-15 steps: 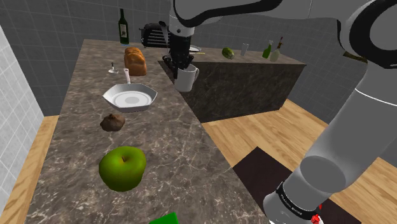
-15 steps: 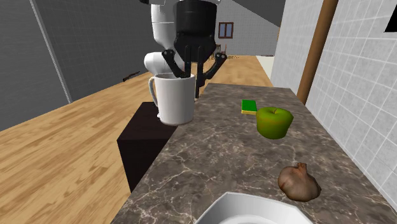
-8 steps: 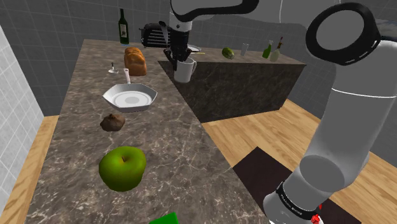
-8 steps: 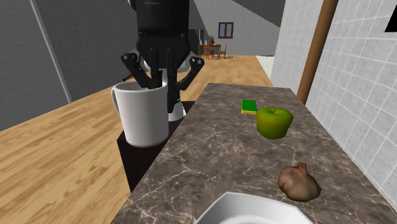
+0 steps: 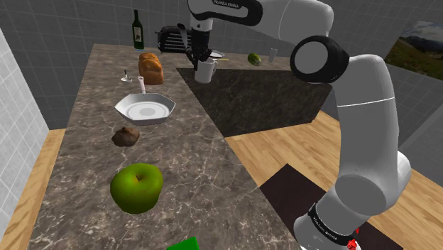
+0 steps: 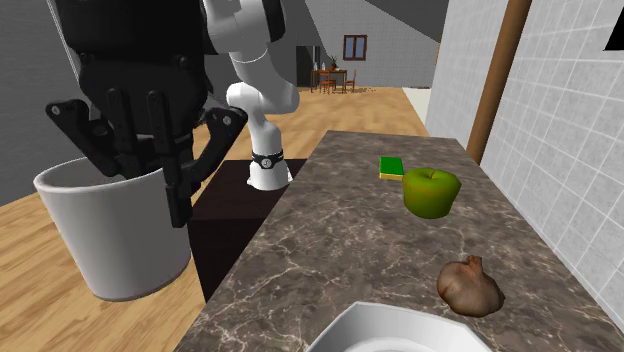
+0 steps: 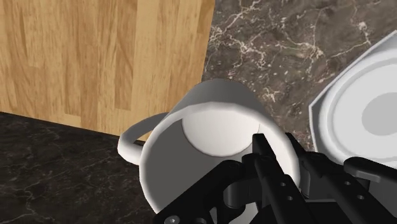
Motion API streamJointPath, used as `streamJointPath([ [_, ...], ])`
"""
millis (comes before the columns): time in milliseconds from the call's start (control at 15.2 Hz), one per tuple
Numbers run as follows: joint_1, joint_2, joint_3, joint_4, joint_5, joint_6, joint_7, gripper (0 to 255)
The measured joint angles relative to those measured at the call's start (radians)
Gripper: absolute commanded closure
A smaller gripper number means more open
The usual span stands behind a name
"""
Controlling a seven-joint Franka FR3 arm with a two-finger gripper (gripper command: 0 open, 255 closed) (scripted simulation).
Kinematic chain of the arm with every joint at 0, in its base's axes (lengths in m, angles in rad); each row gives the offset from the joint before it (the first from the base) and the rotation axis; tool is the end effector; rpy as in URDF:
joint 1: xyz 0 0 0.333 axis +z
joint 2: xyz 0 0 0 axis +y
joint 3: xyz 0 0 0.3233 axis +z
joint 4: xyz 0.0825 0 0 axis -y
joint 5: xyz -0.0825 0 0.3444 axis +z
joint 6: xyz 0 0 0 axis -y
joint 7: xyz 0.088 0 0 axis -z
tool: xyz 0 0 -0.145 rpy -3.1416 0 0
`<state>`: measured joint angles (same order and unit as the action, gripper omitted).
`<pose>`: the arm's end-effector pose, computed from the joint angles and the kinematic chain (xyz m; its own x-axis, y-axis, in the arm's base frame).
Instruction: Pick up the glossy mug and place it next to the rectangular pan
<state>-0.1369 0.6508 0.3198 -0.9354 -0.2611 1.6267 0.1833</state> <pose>0.7001 0.0175 0.4883 0.9952 -0.0604 0.0766 -0.0648 -0.9963 0.0564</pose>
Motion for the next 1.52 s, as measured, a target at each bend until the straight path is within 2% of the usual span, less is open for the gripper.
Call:
streamJointPath([
  [66, 0.003, 0.023, -0.004, 0.034, -0.004, -0.01, -0.006, 255],
  [198, 0.001, 0.033, -0.005, 0.031, -0.005, 0.002, -0.008, 255],
  [858, -0.03, -0.001, -0.003, -0.161, -0.002, 0.156, 0.011, 255],
  [1518, -0.044, 0.006, -0.007, -0.285, -0.01, 0.284, 0.027, 255],
])
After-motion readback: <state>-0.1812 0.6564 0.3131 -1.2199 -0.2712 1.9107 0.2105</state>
